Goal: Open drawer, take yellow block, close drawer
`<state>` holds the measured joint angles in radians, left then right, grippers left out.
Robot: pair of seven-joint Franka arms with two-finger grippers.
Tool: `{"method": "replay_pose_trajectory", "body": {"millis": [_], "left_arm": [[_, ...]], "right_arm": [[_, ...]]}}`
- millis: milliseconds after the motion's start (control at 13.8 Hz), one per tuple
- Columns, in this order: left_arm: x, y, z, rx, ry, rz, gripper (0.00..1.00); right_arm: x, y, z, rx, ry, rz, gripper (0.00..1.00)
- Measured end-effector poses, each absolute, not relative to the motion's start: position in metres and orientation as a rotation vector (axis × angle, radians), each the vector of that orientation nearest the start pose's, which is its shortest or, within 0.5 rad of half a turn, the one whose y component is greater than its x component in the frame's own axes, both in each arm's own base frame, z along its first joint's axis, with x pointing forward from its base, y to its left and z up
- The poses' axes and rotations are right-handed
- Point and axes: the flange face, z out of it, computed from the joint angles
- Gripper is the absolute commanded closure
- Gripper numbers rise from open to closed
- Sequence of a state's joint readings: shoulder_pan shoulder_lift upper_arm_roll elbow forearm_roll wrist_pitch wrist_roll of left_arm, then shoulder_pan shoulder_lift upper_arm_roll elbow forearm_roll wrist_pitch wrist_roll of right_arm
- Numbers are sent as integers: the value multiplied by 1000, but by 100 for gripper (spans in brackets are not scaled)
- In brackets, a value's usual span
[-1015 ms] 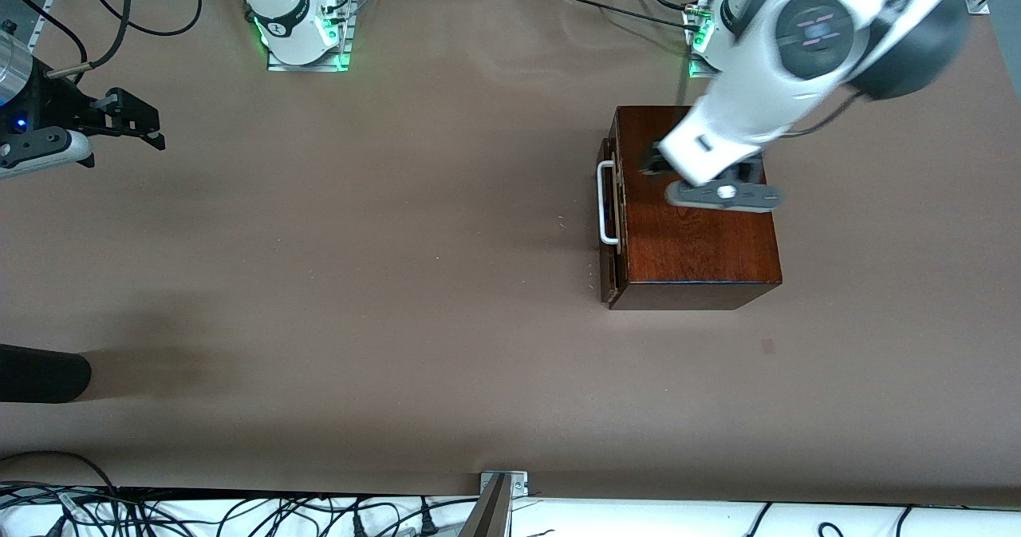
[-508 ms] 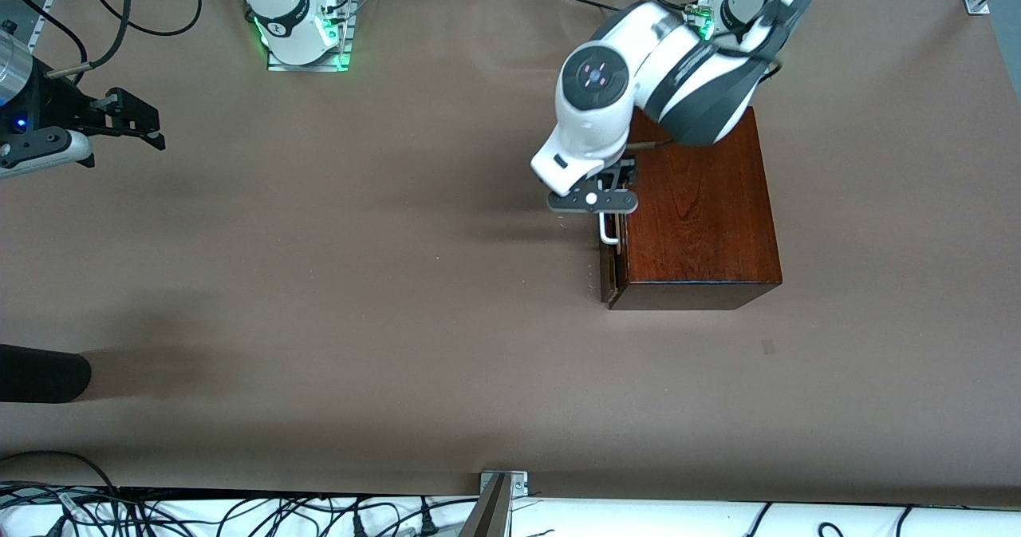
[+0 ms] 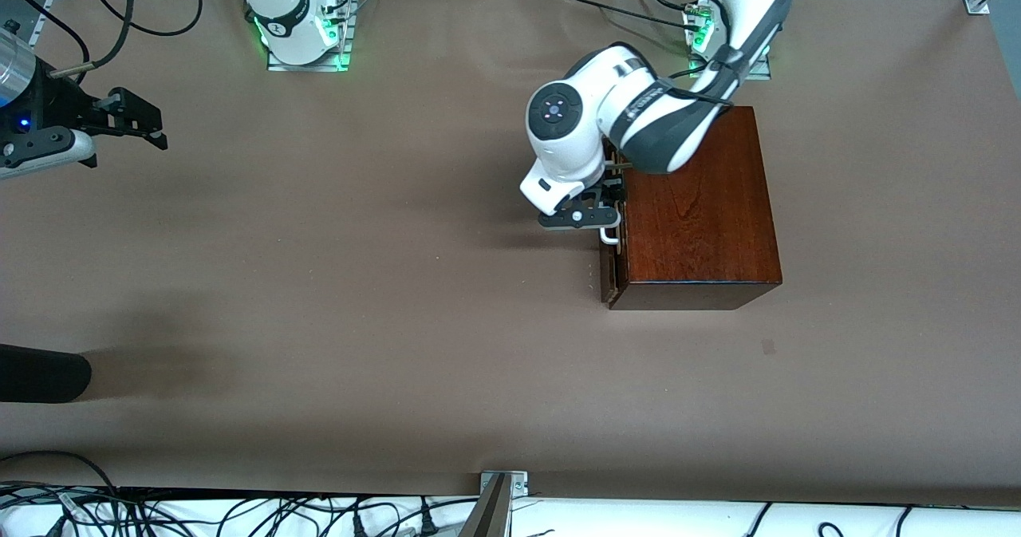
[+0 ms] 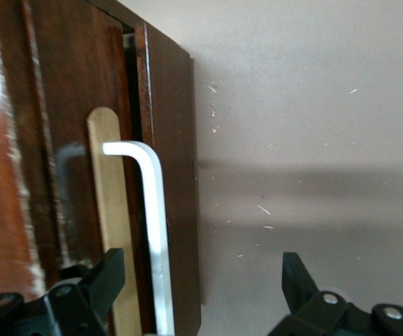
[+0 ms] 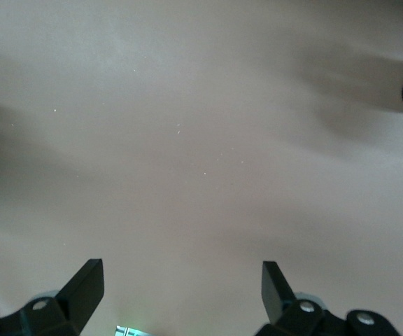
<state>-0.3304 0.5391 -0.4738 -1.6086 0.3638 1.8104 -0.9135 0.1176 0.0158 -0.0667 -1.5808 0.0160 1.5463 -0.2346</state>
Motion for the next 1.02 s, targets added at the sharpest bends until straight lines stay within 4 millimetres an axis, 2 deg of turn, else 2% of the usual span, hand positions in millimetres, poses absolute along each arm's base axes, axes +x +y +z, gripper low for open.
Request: {"method": "replay_pose_trajectory", "body": {"millis": [218, 508, 653, 1015], "left_arm": [[489, -426, 299, -2833, -1, 119, 0], [486, -430, 282, -2842, -33, 109, 0], [484, -435, 279, -2855, -68, 94, 0], [475, -466, 281, -2917, -92, 43, 0]], "right_arm": [[555, 31, 609, -3088, -445, 75, 0], [555, 31, 610, -3088, -445, 72, 0], [555, 31, 610, -3089, -445, 69, 0], [560, 34, 604, -3083, -450, 70, 0]]}}
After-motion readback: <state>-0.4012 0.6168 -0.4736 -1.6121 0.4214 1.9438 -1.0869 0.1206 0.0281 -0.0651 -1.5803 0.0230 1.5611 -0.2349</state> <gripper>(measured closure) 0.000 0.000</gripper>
